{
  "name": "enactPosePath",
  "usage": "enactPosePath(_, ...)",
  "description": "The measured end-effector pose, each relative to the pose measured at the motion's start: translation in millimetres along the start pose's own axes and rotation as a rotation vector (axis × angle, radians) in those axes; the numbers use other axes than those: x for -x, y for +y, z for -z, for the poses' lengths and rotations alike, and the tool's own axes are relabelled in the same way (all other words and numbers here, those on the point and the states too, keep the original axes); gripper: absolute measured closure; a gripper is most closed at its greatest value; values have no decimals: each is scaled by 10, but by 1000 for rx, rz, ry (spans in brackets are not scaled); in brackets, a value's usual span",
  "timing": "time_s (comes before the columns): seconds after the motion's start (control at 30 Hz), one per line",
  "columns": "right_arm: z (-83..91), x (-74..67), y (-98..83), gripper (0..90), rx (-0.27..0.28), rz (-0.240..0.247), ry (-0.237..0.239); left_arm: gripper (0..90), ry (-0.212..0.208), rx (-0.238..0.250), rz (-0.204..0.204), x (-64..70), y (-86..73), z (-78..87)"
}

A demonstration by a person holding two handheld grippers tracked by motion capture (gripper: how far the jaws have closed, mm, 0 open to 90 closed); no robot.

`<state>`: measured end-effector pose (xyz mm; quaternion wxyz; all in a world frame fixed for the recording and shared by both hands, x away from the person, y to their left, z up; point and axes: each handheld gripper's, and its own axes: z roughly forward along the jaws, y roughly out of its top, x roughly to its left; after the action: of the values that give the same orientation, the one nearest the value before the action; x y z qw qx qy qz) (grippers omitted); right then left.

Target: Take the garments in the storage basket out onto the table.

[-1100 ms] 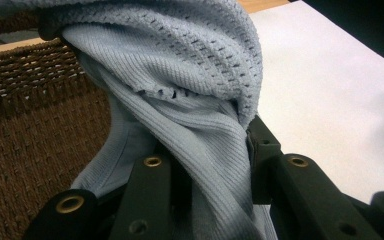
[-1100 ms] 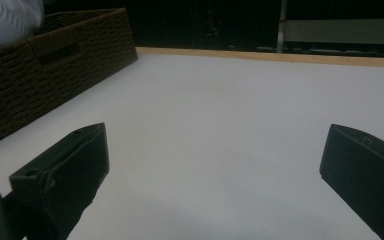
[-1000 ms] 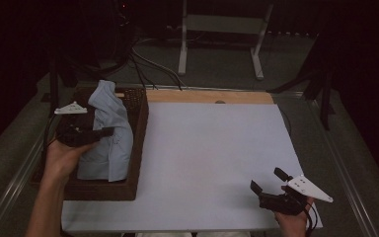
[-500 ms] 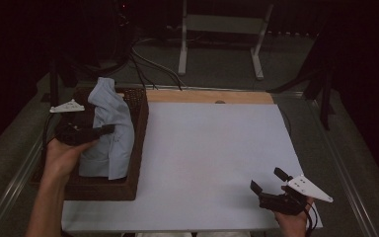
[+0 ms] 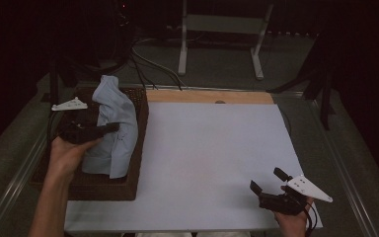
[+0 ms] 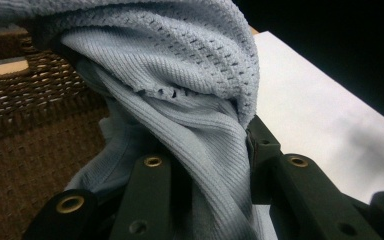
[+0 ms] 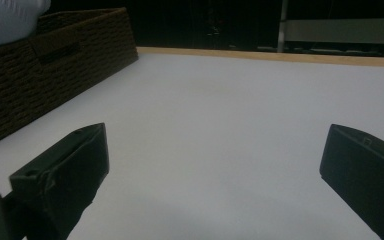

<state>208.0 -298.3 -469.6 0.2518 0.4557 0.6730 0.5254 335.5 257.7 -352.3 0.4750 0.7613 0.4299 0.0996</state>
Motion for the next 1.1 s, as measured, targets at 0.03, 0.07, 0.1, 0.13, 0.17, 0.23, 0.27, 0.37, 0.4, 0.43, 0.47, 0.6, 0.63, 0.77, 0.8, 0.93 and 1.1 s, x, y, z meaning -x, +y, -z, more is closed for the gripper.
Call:
enactPosePath(0.03,-1,0,0,0,-1,0,0,725,-3,0,-1,16,14,-19)
enactPosePath(0.07,-1,0,0,0,-1,0,0,726,-3,0,-1,16,14,-19)
enactPosePath(0.1,-1,0,0,0,-1,0,0,726,-3,0,-1,16,14,-19)
enactPosePath(0.13,-1,0,0,0,-1,0,0,726,-9,0,-5,40,38,-42)
enactPosePath(0.17,0,5,0,0,1,1,0,726,-11,1,-5,52,48,-52)
enactPosePath(0.23,-1,7,-1,0,0,0,0,726,-18,4,-13,92,77,-79)
enactPosePath(0.27,-1,6,0,0,0,1,0,726,-20,4,-16,108,86,-89)
enactPosePath(0.37,-2,4,0,0,-1,1,1,726,-25,9,-22,141,105,-111)
enactPosePath(0.4,-2,6,0,0,1,2,1,726,-31,9,-29,167,124,-134)
enactPosePath(0.43,-2,6,0,0,1,2,1,726,-31,9,-29,167,124,-134)
enactPosePath(0.47,1,8,0,0,1,2,0,726,-34,8,-31,190,141,-159)
enactPosePath(0.6,4,14,1,0,4,2,-1,726,-39,8,-37,227,162,-196)
enactPosePath(0.63,4,14,0,0,3,2,-1,726,-41,10,-38,236,165,-204)
enactPosePath(0.77,5,13,1,0,5,2,-1,726,-44,8,-46,270,176,-235)
enactPosePath(0.8,6,13,1,0,5,2,-1,726,-46,6,-47,292,185,-255)
enactPosePath(0.93,6,14,1,0,5,0,-2,725,-50,6,-53,314,202,-280)
enactPosePath(1.1,6,13,2,0,6,3,-1,726,-61,5,-58,360,227,-333)
